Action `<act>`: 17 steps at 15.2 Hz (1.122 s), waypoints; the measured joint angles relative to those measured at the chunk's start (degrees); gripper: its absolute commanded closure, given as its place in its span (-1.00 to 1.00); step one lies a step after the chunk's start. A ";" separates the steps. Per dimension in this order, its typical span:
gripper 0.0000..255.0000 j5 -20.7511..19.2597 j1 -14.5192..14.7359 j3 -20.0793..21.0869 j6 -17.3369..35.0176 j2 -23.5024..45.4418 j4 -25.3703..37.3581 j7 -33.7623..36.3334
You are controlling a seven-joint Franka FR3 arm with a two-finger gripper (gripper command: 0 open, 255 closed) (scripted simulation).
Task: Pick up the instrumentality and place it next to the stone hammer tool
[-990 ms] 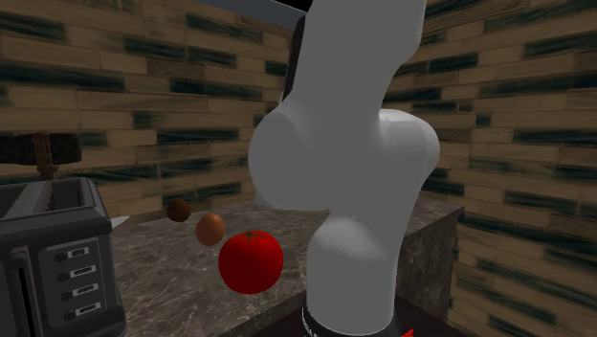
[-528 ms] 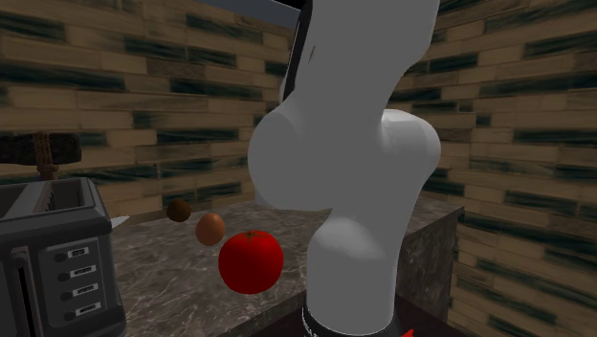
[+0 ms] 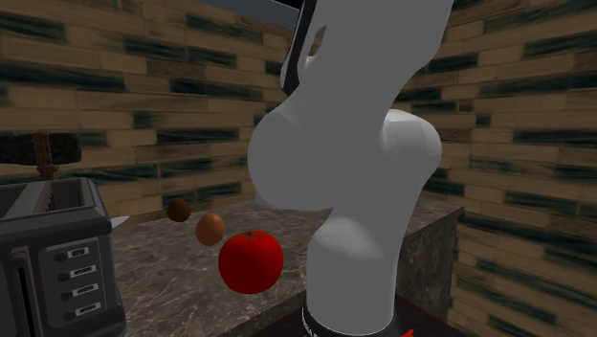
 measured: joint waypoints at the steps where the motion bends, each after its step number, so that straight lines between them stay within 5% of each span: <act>1: 1.00 -0.14 -0.08 0.13 -0.85 -0.43 0.45 0.08; 17: 1.00 -1.39 -0.64 3.05 -14.57 -6.47 8.51 1.71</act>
